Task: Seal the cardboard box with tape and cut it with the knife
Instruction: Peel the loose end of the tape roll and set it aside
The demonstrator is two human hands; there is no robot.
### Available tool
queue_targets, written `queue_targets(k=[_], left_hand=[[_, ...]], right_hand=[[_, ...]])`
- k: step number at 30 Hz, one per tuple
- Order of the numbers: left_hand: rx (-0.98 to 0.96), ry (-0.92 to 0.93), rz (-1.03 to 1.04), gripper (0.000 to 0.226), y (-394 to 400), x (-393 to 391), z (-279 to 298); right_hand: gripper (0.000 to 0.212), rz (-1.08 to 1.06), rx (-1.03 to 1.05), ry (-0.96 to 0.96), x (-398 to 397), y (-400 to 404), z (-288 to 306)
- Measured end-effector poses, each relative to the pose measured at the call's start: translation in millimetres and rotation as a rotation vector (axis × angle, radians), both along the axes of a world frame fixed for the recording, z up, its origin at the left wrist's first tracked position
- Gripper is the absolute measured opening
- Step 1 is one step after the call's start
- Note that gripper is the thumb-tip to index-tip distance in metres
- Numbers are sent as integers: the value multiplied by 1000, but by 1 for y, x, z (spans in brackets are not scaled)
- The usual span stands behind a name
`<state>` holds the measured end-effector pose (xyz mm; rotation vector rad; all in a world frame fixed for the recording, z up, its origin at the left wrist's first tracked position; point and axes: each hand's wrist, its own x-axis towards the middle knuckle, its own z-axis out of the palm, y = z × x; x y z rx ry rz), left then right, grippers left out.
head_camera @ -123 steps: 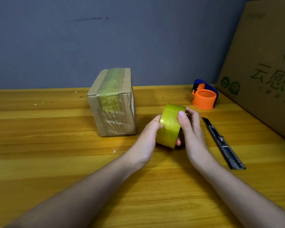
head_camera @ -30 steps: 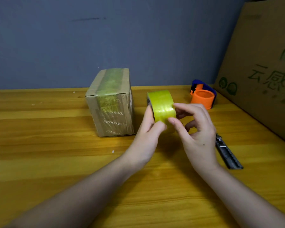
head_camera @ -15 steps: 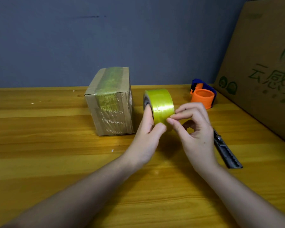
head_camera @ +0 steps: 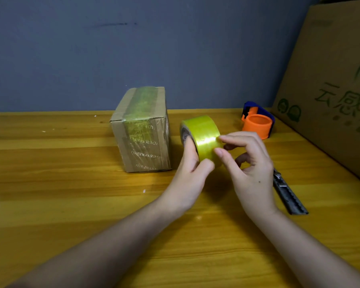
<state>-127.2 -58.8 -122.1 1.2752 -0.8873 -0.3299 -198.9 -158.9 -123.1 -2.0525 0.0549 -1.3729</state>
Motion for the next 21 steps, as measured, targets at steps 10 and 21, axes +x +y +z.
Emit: queue_targets(k=[10,21], left_hand=[[38,-35,-11,68,0,3,-2],[41,-75,-9,54,1,2,-5]], right_hand=[[32,30,61,25,0,2,0],[13,25,8,-9,-1,0,0]])
